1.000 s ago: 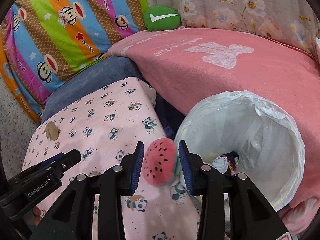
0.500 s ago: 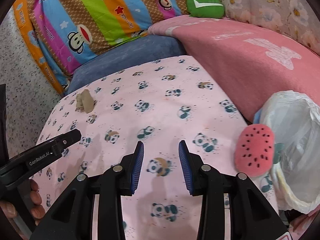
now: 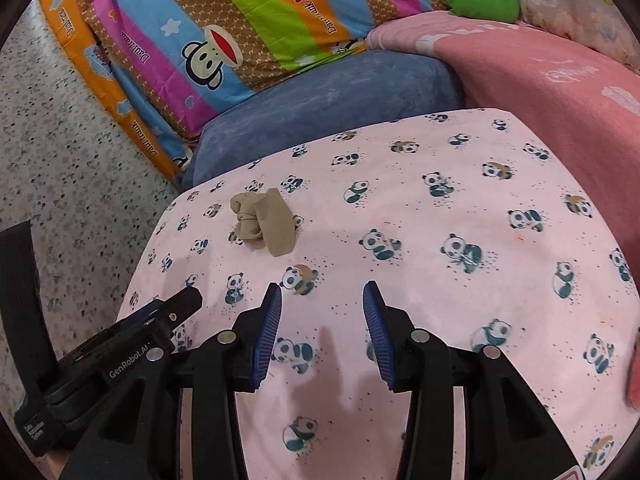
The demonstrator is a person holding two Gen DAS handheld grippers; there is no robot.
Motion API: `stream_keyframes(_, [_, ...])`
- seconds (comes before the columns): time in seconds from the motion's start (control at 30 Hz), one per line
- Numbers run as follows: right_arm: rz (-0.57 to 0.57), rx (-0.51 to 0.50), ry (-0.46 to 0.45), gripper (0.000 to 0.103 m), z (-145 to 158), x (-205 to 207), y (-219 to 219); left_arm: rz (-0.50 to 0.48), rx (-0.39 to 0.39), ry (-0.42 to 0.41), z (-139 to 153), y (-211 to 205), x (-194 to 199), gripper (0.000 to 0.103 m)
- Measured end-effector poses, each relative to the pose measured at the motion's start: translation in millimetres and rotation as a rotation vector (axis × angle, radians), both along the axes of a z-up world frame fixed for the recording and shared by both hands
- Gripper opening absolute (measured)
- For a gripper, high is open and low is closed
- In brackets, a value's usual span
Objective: Organize soft objects
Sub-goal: 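Grasp the beige sock with the left tool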
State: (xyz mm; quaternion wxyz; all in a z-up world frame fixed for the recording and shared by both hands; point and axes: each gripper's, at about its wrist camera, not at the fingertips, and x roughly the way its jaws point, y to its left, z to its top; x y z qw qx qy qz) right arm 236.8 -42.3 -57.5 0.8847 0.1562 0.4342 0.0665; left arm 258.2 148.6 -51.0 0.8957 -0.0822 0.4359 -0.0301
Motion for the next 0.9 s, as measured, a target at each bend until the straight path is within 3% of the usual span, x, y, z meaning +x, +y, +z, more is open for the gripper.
stream_keyframes(0.13, [-0.017,-0.007,-0.002,0.042,-2.5,1.9,-3.2,-0.012,0.009,0.004,-4.9,2.4,10.3,0.054])
stream_keyframes(0.2, [-0.052,-0.037,0.010,0.042,-3.5,-5.9,-19.7,-0.014,-0.006,0.011,-6.2,0.8,18.2,0.068])
stream_keyframes(0.33, [-0.172,-0.071,0.015,0.043,-0.1,-26.7,-69.8,-0.030,-0.031,-0.008,-4.6,-10.8,34.7,0.072])
stream_keyframes(0.4, [-0.238,-0.069,0.011,0.046,2.8,-36.7,-96.7,-0.024,-0.039,-0.016,-4.5,-18.7,46.2,0.081])
stream_keyframes(0.53, [-0.280,-0.057,0.020,0.046,1.8,-45.4,-126.3,-0.035,-0.042,-0.020,-8.5,-34.2,70.5,0.082])
stream_keyframes(0.73, [-0.261,-0.085,0.025,0.046,-1.8,-55.3,-135.8,-0.017,-0.002,-0.003,-23.3,-44.3,101.1,0.081])
stream_keyframes(0.77, [-0.258,-0.086,0.025,0.046,-2.5,-57.1,-136.6,-0.026,-0.004,0.002,-25.4,-46.4,103.6,0.075])
stream_keyframes(0.8, [-0.257,-0.089,0.025,0.046,-3.2,-58.8,-137.5,-0.039,-0.007,0.011,-27.9,-48.6,105.5,0.056])
stream_keyframes(0.87, [-0.258,-0.095,0.030,0.046,-5.0,-62.5,-138.0,-0.057,-0.018,0.035,-32.5,-51.6,106.3,0.029])
stream_keyframes(0.9, [-0.258,-0.097,0.033,0.046,-5.9,-64.1,-139.0,-0.059,-0.021,0.034,-32.9,-52.6,104.4,0.023])
